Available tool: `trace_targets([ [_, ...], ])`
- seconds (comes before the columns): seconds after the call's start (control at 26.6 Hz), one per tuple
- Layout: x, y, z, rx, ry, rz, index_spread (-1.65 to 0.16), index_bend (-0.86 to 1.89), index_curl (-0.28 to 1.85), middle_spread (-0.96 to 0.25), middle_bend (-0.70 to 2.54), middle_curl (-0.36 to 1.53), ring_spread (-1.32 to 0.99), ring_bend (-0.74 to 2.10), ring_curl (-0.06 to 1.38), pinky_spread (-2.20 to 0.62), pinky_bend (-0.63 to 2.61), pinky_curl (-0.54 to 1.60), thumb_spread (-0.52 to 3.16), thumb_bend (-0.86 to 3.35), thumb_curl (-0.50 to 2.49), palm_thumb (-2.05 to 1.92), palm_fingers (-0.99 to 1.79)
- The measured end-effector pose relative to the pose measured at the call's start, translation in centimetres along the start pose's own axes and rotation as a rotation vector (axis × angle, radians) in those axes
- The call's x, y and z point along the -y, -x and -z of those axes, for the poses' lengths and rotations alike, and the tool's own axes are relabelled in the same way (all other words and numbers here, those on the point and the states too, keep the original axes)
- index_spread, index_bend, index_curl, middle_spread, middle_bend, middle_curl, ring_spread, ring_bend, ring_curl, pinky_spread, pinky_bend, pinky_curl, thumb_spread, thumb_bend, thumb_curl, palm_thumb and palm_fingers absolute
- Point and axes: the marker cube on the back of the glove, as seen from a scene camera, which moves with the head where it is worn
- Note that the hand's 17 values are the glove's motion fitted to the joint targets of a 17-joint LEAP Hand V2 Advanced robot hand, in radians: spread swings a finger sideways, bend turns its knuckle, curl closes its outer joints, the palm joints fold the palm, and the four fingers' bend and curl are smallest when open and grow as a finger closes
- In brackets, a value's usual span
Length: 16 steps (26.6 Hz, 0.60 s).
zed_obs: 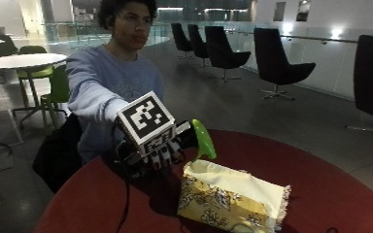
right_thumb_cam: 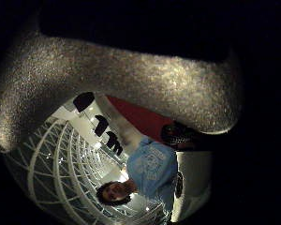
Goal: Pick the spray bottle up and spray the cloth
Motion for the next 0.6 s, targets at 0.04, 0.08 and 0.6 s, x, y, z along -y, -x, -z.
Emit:
trace_targets([
  [0.04, 0.0, 0.07, 0.0, -0.001, 0.0, 0.002, -0.24, 0.12, 0.33, -0.07, 0.22, 0.46, -0.05, 0.45, 0.37, 0.07, 0.32, 0.38, 0.78, -0.02, 0.62, 0.97, 1.09],
  [0.08, 0.01, 0.12, 0.0, -0.002, -0.001, 0.004, -0.24, 0.12, 0.33, -0.07, 0.22, 0.46, -0.05, 0.45, 0.37, 0.08, 0.32, 0.38, 0.78, -0.02, 0.62, 0.97, 1.09],
  [0.6, 0.02, 0.25, -0.05, -0.015, 0.003, -0.005, -0.24, 0.12, 0.33, -0.07, 0.22, 0.46, -0.05, 0.45, 0.38, 0.08, 0.32, 0.38, 0.79, -0.02, 0.63, 0.97, 1.1],
])
